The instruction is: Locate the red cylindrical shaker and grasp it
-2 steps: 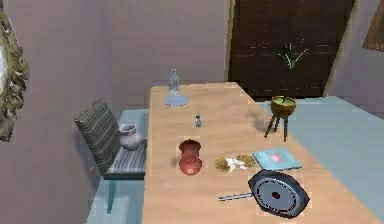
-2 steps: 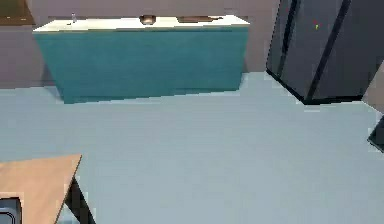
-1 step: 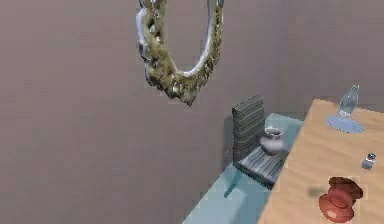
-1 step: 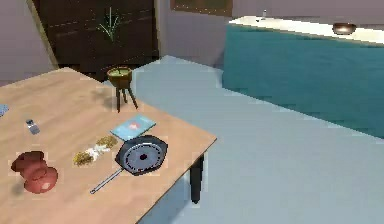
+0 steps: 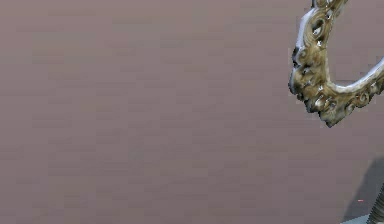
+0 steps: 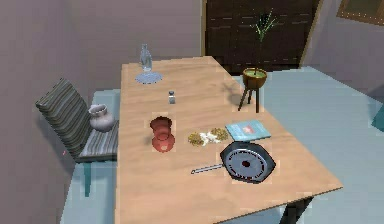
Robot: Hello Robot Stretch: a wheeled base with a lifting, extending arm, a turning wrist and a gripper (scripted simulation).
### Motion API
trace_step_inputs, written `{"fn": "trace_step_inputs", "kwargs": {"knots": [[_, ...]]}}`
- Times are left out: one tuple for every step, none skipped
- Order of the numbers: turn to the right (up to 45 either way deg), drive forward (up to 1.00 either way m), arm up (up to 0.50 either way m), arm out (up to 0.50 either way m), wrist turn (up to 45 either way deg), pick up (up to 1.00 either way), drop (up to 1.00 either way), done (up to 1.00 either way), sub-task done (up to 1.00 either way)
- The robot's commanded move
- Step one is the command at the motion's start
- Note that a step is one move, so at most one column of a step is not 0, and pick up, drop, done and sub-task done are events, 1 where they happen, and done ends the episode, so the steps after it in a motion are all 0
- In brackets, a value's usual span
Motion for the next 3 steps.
{"fn": "trace_step_inputs", "kwargs": {"knots": [[0.0, 0.0, 0.5, 0.0, 0.0, 0.0, 0.0, 0.0, 0.0], [0.0, 0.0, 0.28, 0.0, 0.0, 0.0, 0.0, 0.0, 0.0], [0.0, 0.0, 0.0, 0.5, 0.0, 0.0, 0.0, 0.0, 0.0]]}}
